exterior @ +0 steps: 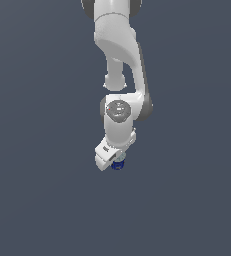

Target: Pick up the object and move it to a goal position.

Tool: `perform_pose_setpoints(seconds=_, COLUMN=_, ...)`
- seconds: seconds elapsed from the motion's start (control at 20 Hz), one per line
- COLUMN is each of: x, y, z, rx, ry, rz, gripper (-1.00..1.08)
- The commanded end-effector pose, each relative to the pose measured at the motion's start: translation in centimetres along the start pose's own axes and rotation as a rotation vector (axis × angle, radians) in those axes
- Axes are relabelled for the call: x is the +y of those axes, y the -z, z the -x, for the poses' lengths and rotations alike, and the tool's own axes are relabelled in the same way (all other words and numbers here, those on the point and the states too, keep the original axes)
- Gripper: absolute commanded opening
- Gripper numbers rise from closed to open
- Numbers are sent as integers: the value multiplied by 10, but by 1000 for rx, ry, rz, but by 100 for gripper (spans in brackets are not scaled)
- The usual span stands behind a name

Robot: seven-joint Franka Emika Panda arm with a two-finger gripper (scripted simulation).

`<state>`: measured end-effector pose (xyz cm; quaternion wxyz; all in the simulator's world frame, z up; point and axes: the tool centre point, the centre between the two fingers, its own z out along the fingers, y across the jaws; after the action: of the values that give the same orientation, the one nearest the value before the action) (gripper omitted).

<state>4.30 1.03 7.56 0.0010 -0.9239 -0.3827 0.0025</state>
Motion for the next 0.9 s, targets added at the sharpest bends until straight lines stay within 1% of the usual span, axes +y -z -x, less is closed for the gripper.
perform_pose_setpoints(seconds=0.0, x=2, y=8, z=2, rx=3, ry=-1, rz=4, gripper=-100)
perform_pose_setpoints(seconds=0.2, x=6, y=25, z=11, rx=3, ry=-1, rz=4, gripper=-100)
perform_pose_setpoints(seconds=0.4, x=11, y=52, z=25, rx=3, ry=-1, rz=4, gripper=-100)
perform_pose_setpoints(seconds=0.85, x=28, y=139, z=69, rx=4, ry=0, rz=3, gripper=-100)
